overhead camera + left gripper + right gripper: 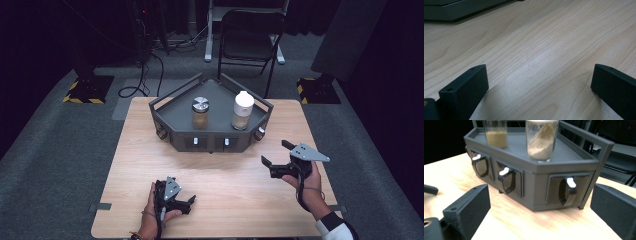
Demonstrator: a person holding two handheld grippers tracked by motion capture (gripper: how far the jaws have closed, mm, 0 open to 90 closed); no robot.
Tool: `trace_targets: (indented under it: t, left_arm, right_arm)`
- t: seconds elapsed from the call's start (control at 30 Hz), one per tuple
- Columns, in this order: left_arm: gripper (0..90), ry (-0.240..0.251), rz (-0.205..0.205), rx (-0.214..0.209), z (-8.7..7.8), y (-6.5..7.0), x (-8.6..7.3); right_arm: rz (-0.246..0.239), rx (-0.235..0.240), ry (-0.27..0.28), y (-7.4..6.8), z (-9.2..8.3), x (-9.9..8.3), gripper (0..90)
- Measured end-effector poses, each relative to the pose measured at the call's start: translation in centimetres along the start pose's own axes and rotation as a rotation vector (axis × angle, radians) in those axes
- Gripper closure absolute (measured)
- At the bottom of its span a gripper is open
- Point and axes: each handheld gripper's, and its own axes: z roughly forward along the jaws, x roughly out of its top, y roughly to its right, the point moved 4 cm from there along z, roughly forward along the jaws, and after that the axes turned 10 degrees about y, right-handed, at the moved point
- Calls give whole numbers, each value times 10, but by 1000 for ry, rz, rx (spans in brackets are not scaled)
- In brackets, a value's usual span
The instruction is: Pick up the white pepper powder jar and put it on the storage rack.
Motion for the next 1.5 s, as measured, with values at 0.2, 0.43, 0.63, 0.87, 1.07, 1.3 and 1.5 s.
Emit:
trace_targets:
  t: [0.2,0.43,0.63,0.87,1.07,1.3,1.5]
  left_arm:
    - [10,0,0,1,0,0,0]
    - [10,0,-2,0,0,0,0]
    - [10,-1,-3,1,0,0,0]
    - [10,0,-3,3,0,0,0]
    - [10,-1,-3,3,0,0,0]
    - [10,-1,-3,3,0,0,0]
    - [10,-1,-2,3,0,0,0]
  right_arm:
    - [1,10,-23,-3,-7,-14,23]
    - [-9,16,-49,-6,-15,-31,23]
    - [0,20,-72,-7,-17,-45,23]
    - [22,22,-111,-8,-20,-64,23]
    - [43,19,-138,-10,-23,-80,23]
    - [67,13,-162,-12,-25,-94,23]
    - [81,13,-191,-14,-25,-103,23]
